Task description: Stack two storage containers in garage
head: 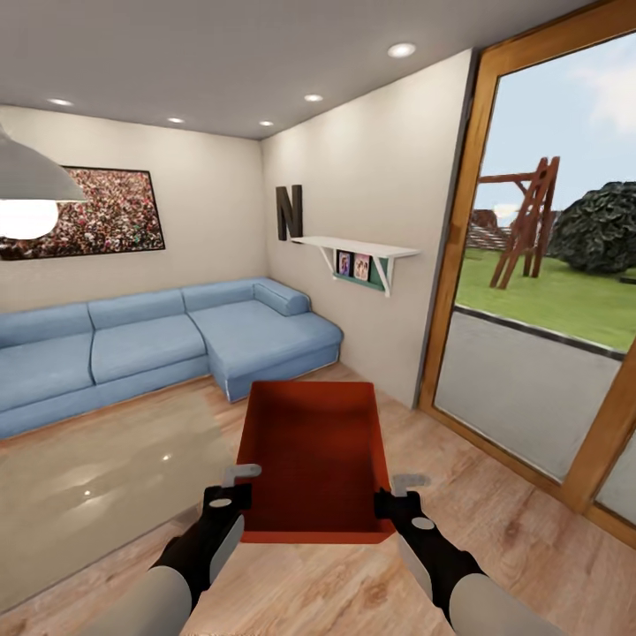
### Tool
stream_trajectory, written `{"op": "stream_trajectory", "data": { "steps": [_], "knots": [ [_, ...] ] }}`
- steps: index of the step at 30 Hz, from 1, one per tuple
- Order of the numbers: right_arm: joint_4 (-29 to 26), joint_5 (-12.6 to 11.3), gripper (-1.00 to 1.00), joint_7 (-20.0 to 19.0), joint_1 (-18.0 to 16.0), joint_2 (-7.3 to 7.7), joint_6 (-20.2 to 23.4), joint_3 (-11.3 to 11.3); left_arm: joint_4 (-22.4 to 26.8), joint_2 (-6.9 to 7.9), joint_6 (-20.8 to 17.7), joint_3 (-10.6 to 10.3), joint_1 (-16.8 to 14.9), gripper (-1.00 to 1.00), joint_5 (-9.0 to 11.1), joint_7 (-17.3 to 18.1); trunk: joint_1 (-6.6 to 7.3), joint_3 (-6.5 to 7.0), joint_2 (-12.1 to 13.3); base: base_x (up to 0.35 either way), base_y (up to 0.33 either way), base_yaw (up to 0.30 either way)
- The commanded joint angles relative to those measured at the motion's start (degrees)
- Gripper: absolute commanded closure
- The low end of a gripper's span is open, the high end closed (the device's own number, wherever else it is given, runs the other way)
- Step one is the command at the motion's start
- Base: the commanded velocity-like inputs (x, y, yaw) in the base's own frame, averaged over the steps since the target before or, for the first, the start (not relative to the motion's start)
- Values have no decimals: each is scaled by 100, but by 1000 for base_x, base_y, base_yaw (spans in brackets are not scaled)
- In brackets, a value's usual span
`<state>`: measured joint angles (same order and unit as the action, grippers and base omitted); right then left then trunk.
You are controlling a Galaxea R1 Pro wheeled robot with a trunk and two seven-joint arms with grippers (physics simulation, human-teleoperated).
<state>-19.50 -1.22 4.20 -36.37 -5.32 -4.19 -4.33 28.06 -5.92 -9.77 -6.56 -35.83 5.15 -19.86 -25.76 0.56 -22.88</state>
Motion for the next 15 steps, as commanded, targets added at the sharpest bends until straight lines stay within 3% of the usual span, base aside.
{"op": "stream_trajectory", "data": {
  "steps": [1, 15],
  "knots": [
    [3, -1, 100, 54, -2, 13, -19, 72, 19, 12, -43, 24, -5, 100, -40, -72, -2, 1, -4, 0, 0, 299],
    [5, -1, 100, 54, -2, 12, -21, 72, 20, 12, -43, 24, -8, 100, -40, -71, -2, 39, -4, 0, 0, 299]
  ]
}}
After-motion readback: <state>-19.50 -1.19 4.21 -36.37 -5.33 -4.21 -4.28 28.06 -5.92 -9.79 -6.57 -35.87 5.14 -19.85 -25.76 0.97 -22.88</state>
